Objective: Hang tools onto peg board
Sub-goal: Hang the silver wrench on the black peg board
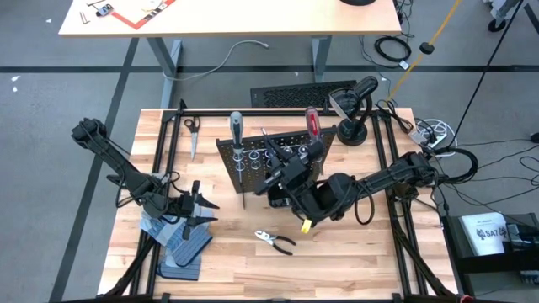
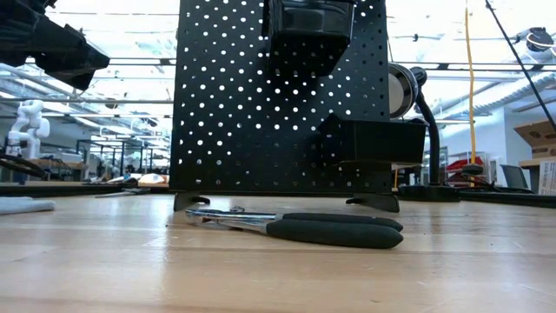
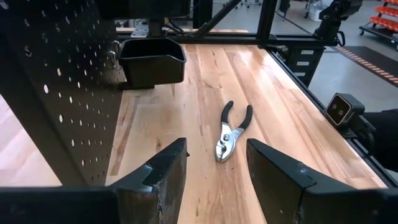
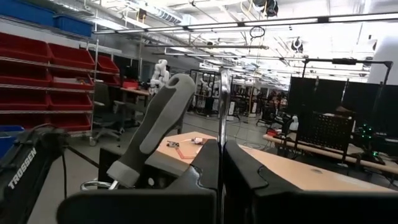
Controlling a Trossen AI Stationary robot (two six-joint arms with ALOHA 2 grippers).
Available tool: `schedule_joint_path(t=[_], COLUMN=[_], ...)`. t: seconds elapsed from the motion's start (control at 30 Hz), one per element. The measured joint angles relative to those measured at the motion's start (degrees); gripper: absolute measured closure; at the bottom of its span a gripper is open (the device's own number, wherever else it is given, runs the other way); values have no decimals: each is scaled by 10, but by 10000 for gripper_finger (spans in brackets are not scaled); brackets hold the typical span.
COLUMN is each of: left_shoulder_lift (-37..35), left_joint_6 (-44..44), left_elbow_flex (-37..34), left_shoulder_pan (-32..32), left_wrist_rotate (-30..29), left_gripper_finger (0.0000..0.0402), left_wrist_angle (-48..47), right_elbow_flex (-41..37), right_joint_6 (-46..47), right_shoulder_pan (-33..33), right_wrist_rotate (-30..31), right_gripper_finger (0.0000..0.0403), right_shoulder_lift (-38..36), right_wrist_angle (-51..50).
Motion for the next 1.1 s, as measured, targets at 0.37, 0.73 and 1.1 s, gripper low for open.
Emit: schedule_joint_path(t=[0.37, 0.73, 1.1], left_shoulder_lift=[0, 0, 0], left_joint_6=[0, 1, 1], left_elbow_flex=[0, 0, 0], left_shoulder_pan=[0, 0, 0], left_wrist_rotate=[0, 0, 0], left_gripper_finger=[227, 227, 227], left_wrist_angle=[0, 0, 0], right_elbow_flex=[0, 0, 0], right_joint_6=[11, 13, 5], right_shoulder_pan=[5, 16, 23], right_wrist_rotate=[2, 18, 32], right_gripper_finger=[403, 403, 400], right_shoulder_lift=[2, 2, 3], right_wrist_angle=[-8, -27, -45])
